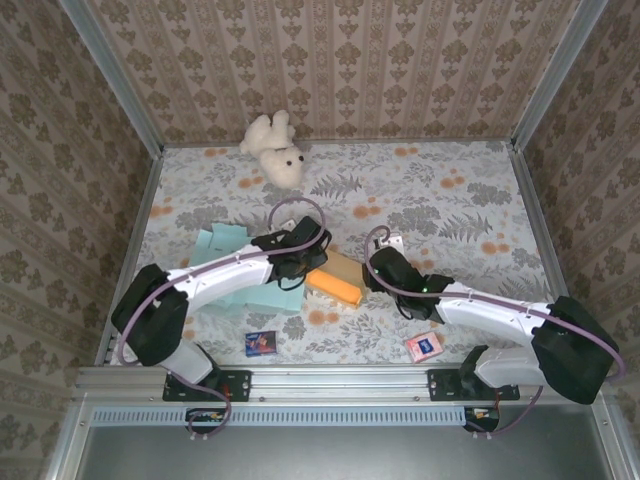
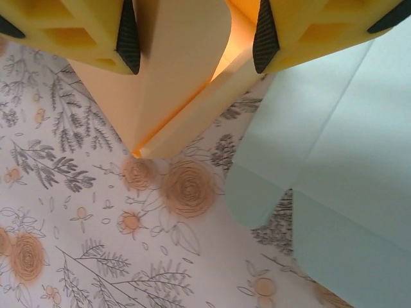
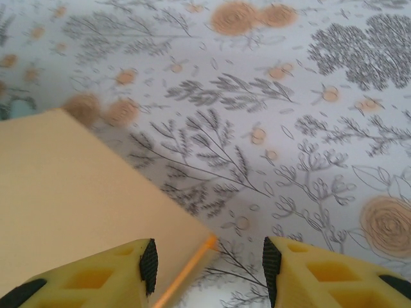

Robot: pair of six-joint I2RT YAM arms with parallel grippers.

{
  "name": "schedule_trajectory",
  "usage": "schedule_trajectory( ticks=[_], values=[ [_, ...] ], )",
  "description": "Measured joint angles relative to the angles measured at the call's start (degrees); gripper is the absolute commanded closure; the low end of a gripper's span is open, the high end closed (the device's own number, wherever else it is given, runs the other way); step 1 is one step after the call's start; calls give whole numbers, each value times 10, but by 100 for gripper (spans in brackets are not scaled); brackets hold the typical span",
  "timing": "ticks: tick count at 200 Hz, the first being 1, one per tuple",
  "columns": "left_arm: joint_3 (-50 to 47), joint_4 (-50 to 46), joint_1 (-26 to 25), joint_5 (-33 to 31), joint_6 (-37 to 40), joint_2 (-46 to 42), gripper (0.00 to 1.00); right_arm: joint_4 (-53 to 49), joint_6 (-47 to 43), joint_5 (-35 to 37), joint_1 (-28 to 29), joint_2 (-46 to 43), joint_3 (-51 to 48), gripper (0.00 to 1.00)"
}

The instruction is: Fold the paper box

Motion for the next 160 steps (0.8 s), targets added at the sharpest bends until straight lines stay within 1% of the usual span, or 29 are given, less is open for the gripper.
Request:
schedule_trajectory(
  ticks=[15, 29, 73, 102, 118, 142, 160],
  values=[
    [-10, -10, -4, -9, 0, -14, 43, 11, 0, 8, 1, 12, -7, 50],
    [-23, -15, -7, -16, -2, -28, 42, 23, 1, 11, 3, 24, -10, 50],
    [-84, -20, -28, -47, -3, -87, 46, 36, 7, 24, 15, 26, -23, 50],
    [-97, -17, -38, -58, -7, -85, 46, 21, 10, 37, 36, -22, -22, 51],
    [-97, -14, -46, -62, -10, -73, 47, 7, 11, 46, 58, -45, -17, 51],
    [-97, -12, -53, -65, -16, -51, 48, 4, 13, 58, 97, -53, -12, 50],
    [-98, -12, -57, -68, -21, -39, 48, 7, 14, 58, 110, -44, -12, 49]
  ],
)
